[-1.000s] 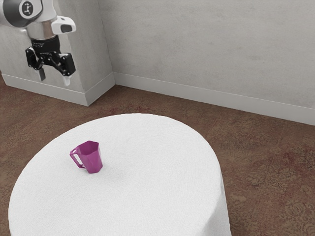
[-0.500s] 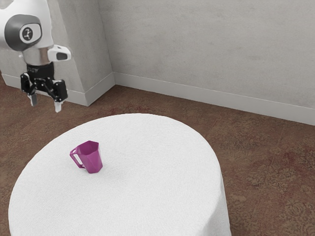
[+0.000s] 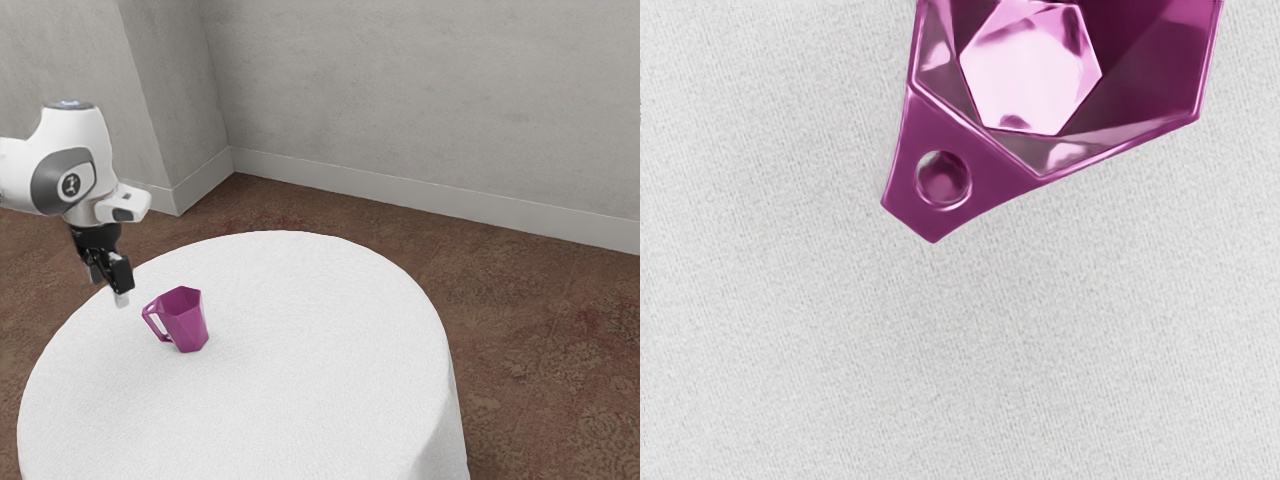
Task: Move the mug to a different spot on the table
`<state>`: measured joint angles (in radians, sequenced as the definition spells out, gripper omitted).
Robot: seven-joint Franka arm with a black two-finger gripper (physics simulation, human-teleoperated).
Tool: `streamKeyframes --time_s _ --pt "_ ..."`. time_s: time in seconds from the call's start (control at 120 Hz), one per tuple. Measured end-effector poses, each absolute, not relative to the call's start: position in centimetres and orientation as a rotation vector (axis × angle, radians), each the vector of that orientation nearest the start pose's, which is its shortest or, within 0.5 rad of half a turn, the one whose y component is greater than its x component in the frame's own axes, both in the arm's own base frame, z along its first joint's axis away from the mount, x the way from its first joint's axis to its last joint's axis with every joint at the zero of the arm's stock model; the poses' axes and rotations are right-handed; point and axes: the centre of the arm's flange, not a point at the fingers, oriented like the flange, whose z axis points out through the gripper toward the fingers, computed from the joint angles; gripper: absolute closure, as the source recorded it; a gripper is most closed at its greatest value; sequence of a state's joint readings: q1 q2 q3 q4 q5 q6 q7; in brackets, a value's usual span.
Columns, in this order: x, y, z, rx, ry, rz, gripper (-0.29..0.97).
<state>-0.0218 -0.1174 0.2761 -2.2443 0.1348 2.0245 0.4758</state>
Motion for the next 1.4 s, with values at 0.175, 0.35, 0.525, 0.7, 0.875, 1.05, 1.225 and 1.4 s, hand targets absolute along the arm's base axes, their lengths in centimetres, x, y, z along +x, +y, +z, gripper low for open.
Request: streamKeyframes --time_s 0.175,0.35,0.525,0.7,0.875,1.05,1.225,1.4 --pt "48.7 14.7 38.3 -3.014 0.64 0.143 0.0" --pt "49.3 15.8 36.8 -2.996 0.77 0.103 0.0" --pt "49.6 16.3 35.4 -2.979 0.881 0.094 0.0" --pt "50.4 15.3 33.5 -3.01 0.97 0.043 0.0" --pt "50.6 15.5 33.0 -3.028 1.053 -0.042 0.01" --pt "50.5 16.2 32.6 -2.997 1.152 -0.065 0.01" --pt "50.9 15.3 31.5 -2.955 1.279 -0.049 0.02" --pt "51.0 15.4 30.8 -2.931 1.342 -0.049 0.02"
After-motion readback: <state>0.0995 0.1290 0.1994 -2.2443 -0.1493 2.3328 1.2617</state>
